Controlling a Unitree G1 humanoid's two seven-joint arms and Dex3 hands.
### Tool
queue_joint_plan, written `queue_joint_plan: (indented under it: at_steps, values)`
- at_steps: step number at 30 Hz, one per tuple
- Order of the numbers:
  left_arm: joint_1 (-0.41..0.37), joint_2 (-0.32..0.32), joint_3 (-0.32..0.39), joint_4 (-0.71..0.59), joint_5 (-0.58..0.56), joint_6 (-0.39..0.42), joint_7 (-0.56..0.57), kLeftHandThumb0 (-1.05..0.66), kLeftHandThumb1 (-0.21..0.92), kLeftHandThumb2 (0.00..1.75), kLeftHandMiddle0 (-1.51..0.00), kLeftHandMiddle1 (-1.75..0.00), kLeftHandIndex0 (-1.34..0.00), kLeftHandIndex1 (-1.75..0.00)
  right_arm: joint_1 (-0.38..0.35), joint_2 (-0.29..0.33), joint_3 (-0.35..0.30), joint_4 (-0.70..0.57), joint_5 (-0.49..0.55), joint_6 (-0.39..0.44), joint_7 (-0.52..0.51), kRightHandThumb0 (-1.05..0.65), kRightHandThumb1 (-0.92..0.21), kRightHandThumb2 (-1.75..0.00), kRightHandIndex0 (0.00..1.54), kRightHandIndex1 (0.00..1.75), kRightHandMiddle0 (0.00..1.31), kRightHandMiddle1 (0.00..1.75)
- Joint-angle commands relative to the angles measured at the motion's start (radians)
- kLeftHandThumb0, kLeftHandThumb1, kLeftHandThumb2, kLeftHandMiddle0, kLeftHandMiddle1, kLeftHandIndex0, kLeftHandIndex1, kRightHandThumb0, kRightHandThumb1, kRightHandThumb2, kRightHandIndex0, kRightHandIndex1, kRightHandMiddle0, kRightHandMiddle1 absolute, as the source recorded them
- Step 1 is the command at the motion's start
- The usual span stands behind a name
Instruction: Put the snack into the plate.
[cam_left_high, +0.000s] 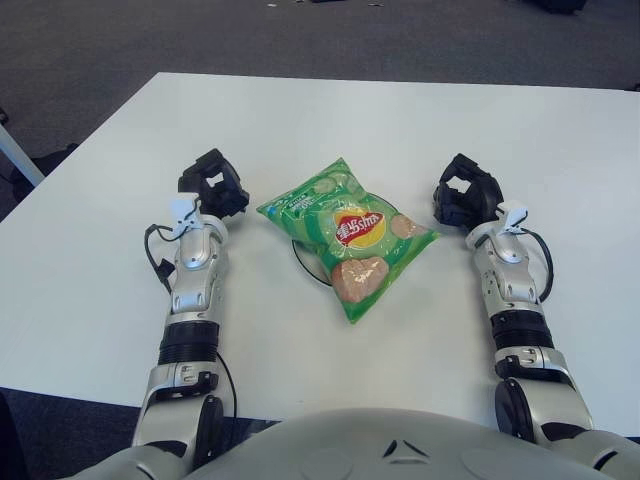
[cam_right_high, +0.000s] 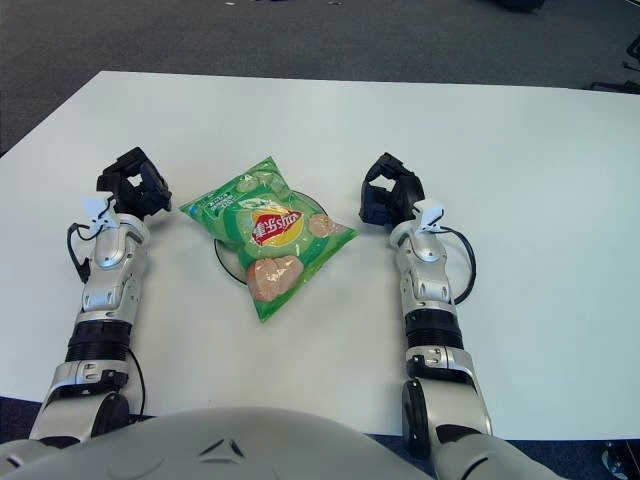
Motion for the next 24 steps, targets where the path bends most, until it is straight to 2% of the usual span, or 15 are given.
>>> queue_joint_plan:
  at_steps: [1, 14, 24]
  values:
    - [0.083, -0.059, -0.011, 0.066, 0.014, -0.017, 0.014, -0.44, 0.59, 1.16, -1.43, -1.75, -1.18, -1.75, 0.101, 0.042, 0.003, 0.068, 0.007, 0.010, -0.005, -0.50, -0.26, -1.38, 1.34, 1.75, 0.66, 1.75]
    - [0.080, -0.063, -0.004, 0.077, 0.013, -0.020, -0.005, -0.44, 0.59, 1.15, -1.43, -1.75, -1.18, -1.75, 0.101, 0.040, 0.004, 0.066, 0.003, 0.020, -0.009, -0.50, -0.26, -1.38, 1.34, 1.75, 0.66, 1.75]
    - [0.079, -0.061, -0.008, 0.068, 0.017, 0.012, -0.004, -0.43, 0.58, 1.16, -1.43, -1.75, -1.17, -1.75, 0.103, 0.029, 0.020, 0.044, -0.013, 0.068, -0.008, -0.50, -0.27, -1.38, 1.34, 1.75, 0.65, 1.75]
